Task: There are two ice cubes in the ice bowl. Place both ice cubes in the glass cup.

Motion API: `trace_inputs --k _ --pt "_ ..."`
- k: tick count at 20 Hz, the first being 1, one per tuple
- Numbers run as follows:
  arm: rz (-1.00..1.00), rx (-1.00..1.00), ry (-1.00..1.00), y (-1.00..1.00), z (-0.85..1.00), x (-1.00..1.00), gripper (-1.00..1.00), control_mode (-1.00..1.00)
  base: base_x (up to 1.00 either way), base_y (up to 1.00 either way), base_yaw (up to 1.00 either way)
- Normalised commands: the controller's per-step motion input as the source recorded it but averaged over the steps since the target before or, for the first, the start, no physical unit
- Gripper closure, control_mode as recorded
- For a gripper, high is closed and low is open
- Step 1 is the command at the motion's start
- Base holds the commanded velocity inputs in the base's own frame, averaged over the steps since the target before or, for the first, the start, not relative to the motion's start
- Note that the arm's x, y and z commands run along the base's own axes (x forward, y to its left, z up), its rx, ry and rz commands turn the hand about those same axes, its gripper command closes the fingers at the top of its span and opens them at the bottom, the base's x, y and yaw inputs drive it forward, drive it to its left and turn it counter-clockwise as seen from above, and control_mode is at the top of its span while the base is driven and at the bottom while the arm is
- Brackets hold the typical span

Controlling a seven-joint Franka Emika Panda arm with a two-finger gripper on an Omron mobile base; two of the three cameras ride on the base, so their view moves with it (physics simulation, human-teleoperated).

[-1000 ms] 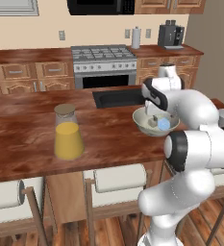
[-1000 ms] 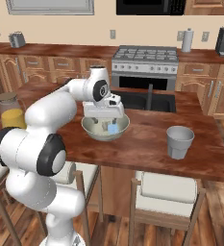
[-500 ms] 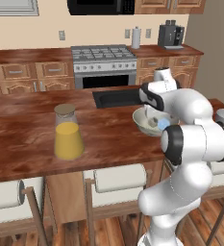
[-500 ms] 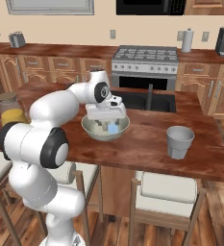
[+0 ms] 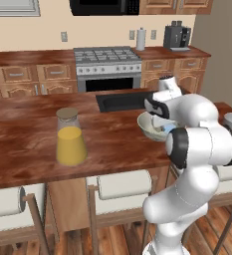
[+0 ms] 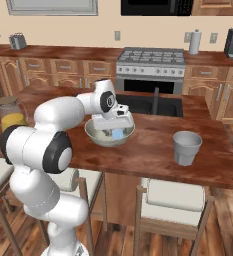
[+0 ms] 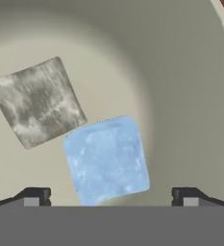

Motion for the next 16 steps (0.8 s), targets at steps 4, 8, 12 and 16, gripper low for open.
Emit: trace_inputs --k 4,8,12,16 --pt "0.00 -0.01 0.00 0.00 -0.06 0.29 -1.00 -1.00 0.00 0.00 0.00" --pt "0.00 -0.02 0.00 0.00 -0.13 0.29 -1.00 -1.00 0.00 0.00 0.00" --pt "0.00 -0.04 0.00 0.00 -0.21 0.10 -1.00 -1.00 0.00 0.00 0.00" --pt "0.00 -0.01 0.00 -0.03 -0.16 -0.35 -1.00 -1.00 0.00 0.00 0.00"
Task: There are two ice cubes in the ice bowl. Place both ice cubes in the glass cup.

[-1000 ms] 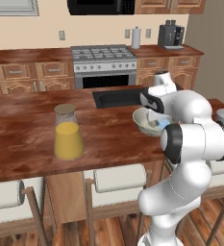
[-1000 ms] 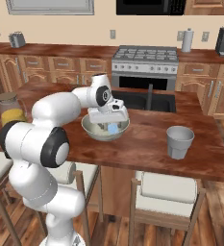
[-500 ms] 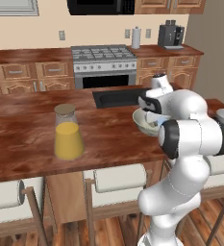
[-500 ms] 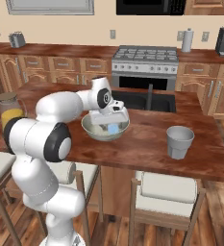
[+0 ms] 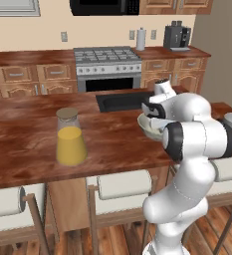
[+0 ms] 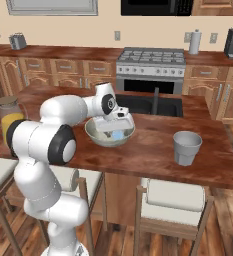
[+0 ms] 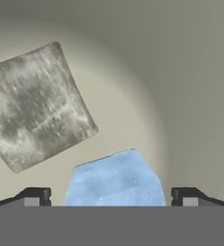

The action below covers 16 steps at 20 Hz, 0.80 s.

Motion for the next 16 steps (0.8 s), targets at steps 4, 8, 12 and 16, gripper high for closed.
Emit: trace_inputs --k 4,8,12,16 --pt "0.00 0.00 0.00 0.00 0.00 -0.37 -1.00 -1.00 0.00 0.00 0.00" --pt "0.00 0.00 0.00 0.00 -0.01 -0.05 -1.00 -1.00 0.00 0.00 0.00" --pt "0.00 0.00 0.00 0.00 -0.16 0.12 -1.00 -1.00 0.00 0.00 0.00" --pt "0.00 0.00 0.00 0.00 -0.11 0.26 -1.00 -1.00 0.00 0.00 0.00"
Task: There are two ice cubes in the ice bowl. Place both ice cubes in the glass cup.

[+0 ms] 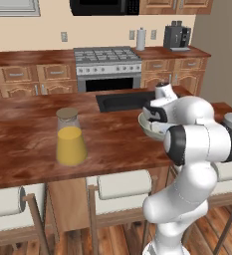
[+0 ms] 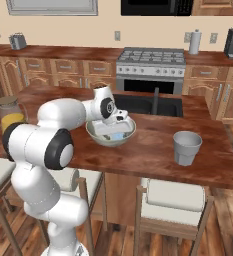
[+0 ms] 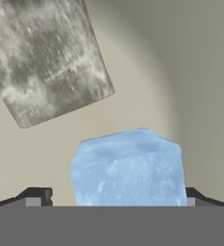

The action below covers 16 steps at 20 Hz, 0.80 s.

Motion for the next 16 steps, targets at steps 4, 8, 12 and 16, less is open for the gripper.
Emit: trace_inputs --k 4,8,12,16 --pt "0.00 0.00 0.00 0.00 -0.04 0.13 -1.00 -1.00 0.00 0.00 0.00" --pt "0.00 0.00 0.00 0.00 0.00 -0.04 1.00 -1.00 0.00 0.00 0.00" --pt "0.00 0.02 -0.11 0.00 0.18 -0.37 1.00 -1.00 0.00 0.00 0.00" --pt "-0.02 0.04 -0.15 0.12 0.73 -0.37 1.00 -1.00 0.00 0.00 0.00"
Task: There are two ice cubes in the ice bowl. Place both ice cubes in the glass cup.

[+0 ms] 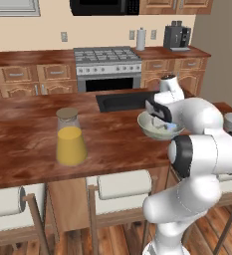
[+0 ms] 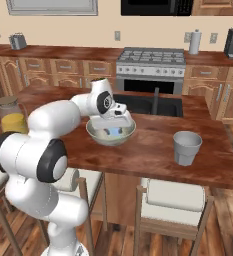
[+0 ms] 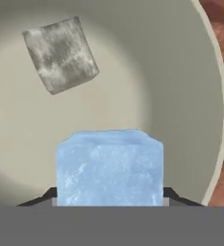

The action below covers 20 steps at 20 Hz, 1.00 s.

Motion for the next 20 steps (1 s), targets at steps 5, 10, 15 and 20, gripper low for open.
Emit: trace_inputs --k 5,10,15,20 --pt "-0.11 0.09 -0.11 -0.01 1.00 -0.57 1.00 -1.00 0.00 0.00 0.00" --pt "-0.26 0.20 0.01 -0.46 0.90 -0.83 1.00 -1.00 0.00 0.00 0.00" --pt "-0.34 0.21 0.09 -0.70 0.34 -0.63 1.00 -1.00 0.00 0.00 0.00" --pt "-0.30 0.03 0.02 -0.83 0.01 -0.22 1.00 -1.00 0.00 0.00 0.00"
